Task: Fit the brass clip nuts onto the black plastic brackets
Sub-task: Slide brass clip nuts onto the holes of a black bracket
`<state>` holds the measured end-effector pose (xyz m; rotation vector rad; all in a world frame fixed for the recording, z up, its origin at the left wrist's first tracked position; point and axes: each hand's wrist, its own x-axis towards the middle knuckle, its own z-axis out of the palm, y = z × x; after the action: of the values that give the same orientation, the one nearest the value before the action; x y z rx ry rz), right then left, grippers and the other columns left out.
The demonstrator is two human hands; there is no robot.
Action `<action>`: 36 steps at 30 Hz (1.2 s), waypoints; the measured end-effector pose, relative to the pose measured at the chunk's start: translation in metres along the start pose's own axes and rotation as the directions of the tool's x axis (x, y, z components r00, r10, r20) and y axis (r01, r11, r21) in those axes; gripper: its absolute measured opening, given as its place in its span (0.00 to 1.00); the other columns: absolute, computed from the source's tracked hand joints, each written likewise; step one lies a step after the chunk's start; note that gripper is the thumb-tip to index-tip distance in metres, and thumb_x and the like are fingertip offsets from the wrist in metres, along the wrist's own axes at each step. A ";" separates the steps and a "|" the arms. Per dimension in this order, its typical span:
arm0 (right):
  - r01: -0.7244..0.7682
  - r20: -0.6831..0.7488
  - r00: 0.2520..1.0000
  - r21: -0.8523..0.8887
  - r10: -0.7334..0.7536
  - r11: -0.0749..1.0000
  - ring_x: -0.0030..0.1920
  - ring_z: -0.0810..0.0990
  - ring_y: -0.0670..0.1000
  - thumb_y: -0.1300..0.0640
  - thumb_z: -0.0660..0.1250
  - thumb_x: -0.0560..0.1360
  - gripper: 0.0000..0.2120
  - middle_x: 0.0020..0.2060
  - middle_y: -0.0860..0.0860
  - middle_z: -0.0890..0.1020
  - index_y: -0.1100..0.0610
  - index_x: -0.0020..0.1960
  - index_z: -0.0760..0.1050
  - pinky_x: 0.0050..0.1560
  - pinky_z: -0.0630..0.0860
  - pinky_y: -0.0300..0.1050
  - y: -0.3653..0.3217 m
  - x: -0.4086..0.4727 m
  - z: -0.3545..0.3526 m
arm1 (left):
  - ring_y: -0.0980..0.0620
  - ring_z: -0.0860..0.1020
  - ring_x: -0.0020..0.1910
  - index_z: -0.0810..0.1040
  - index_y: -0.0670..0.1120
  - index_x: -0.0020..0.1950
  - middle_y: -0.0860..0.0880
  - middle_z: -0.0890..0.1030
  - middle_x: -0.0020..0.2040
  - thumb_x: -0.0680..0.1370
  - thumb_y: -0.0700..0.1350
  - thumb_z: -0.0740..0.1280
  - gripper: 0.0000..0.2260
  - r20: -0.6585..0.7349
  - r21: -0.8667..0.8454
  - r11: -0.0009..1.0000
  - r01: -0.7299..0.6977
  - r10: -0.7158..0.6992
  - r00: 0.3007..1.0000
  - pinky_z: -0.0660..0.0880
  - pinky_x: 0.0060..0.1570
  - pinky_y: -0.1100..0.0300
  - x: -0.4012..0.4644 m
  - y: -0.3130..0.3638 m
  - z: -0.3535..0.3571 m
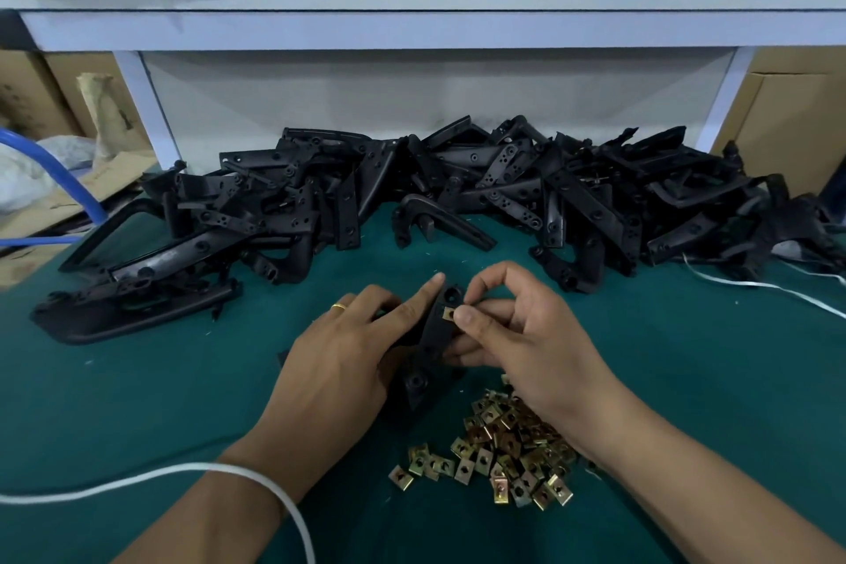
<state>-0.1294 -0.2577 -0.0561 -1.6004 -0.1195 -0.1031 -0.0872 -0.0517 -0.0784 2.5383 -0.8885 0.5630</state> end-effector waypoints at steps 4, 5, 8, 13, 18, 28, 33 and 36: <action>0.065 -0.008 0.998 -0.136 -0.067 0.989 0.45 0.88 0.54 0.59 0.68 0.83 0.06 0.42 0.53 0.89 0.51 0.53 0.71 0.54 0.84 0.54 0.001 -0.004 0.001 | 0.49 0.75 0.51 0.60 0.64 0.81 0.56 0.75 0.57 0.78 0.41 0.70 0.36 -0.030 -0.023 1.000 -0.004 0.004 1.000 0.77 0.40 0.52 -0.001 0.004 -0.001; 0.072 0.000 0.997 -0.146 -0.073 0.987 0.46 0.88 0.53 0.58 0.69 0.83 0.06 0.43 0.52 0.89 0.51 0.54 0.71 0.55 0.83 0.54 0.001 -0.004 0.002 | 0.49 0.75 0.52 0.60 0.65 0.81 0.56 0.75 0.57 0.78 0.42 0.69 0.36 -0.033 -0.047 0.999 0.002 -0.004 0.999 0.78 0.41 0.51 -0.002 0.004 -0.001; 0.074 0.094 0.993 -0.095 -0.065 0.993 0.49 0.88 0.52 0.56 0.69 0.83 0.11 0.46 0.53 0.89 0.50 0.62 0.71 0.57 0.81 0.48 -0.007 -0.001 -0.005 | 0.53 0.74 0.52 0.59 0.68 0.80 0.59 0.73 0.57 0.80 0.41 0.67 0.36 -0.012 -0.191 0.982 0.007 -0.009 1.000 0.79 0.44 0.50 -0.001 0.000 0.000; 0.138 0.265 0.960 -0.171 -0.090 0.976 0.51 0.86 0.45 0.60 0.68 0.83 0.18 0.44 0.48 0.88 0.45 0.70 0.74 0.56 0.77 0.35 -0.016 0.000 -0.018 | 0.51 0.77 0.55 0.65 0.64 0.79 0.60 0.74 0.58 0.78 0.41 0.64 0.32 0.033 -0.344 0.939 -0.012 0.024 0.999 0.79 0.46 0.44 -0.001 -0.010 0.004; 0.138 0.246 0.965 -0.181 -0.091 0.974 0.51 0.87 0.50 0.57 0.71 0.80 0.14 0.44 0.52 0.88 0.46 0.64 0.77 0.58 0.80 0.40 -0.010 0.000 -0.018 | 0.51 0.77 0.56 0.70 0.60 0.77 0.58 0.75 0.59 0.79 0.36 0.68 0.31 0.045 -0.319 0.946 -0.048 0.065 0.997 0.78 0.49 0.46 -0.002 -0.008 0.005; 0.146 0.126 0.986 -0.360 -0.107 0.922 0.42 0.84 0.48 0.45 0.77 0.70 0.11 0.46 0.49 0.85 0.45 0.51 0.84 0.47 0.81 0.42 -0.018 0.010 -0.052 | 0.50 0.73 0.55 0.61 0.64 0.81 0.55 0.75 0.59 0.80 0.43 0.65 0.32 -0.044 -0.187 0.982 -0.010 0.002 0.999 0.74 0.51 0.52 0.002 -0.009 0.003; 0.054 0.221 0.963 -0.723 0.157 0.689 0.42 0.76 0.43 0.50 0.81 0.71 0.05 0.45 0.43 0.79 0.42 0.44 0.87 0.45 0.75 0.40 -0.009 0.011 -0.069 | 0.50 0.72 0.53 0.60 0.66 0.80 0.56 0.74 0.57 0.78 0.42 0.67 0.35 -0.095 -0.187 0.976 0.107 -0.127 0.987 0.74 0.46 0.54 0.001 -0.011 0.004; 0.032 0.226 0.956 -0.715 0.187 0.698 0.44 0.77 0.44 0.51 0.83 0.69 0.06 0.46 0.43 0.81 0.43 0.44 0.88 0.48 0.76 0.41 -0.010 0.011 -0.071 | 0.50 0.73 0.53 0.60 0.65 0.81 0.55 0.74 0.56 0.78 0.42 0.67 0.35 -0.102 -0.191 0.976 0.104 -0.125 0.987 0.76 0.46 0.51 0.000 -0.010 0.004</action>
<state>-0.1189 -0.3278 -0.0421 -2.4078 -0.2568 0.1784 -0.0793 -0.0463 -0.0840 2.3468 -0.7139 0.5553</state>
